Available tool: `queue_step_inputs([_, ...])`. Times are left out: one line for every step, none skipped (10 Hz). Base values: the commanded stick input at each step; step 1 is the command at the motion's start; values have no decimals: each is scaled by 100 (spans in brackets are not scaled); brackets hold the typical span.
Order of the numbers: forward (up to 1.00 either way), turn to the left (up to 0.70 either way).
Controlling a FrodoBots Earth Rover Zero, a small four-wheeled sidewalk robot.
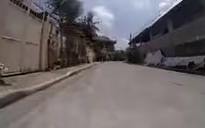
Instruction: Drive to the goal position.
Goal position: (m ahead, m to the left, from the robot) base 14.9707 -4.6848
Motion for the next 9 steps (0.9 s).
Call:
queue_step_inputs([99,-26])
queue_step_inputs([99,-16])
queue_step_inputs([99,-1])
queue_step_inputs([99,-3])
queue_step_inputs([99,-18])
queue_step_inputs([99,-33])
queue_step_inputs([99,-36])
queue_step_inputs([99,-25])
queue_step_inputs([99,-8])
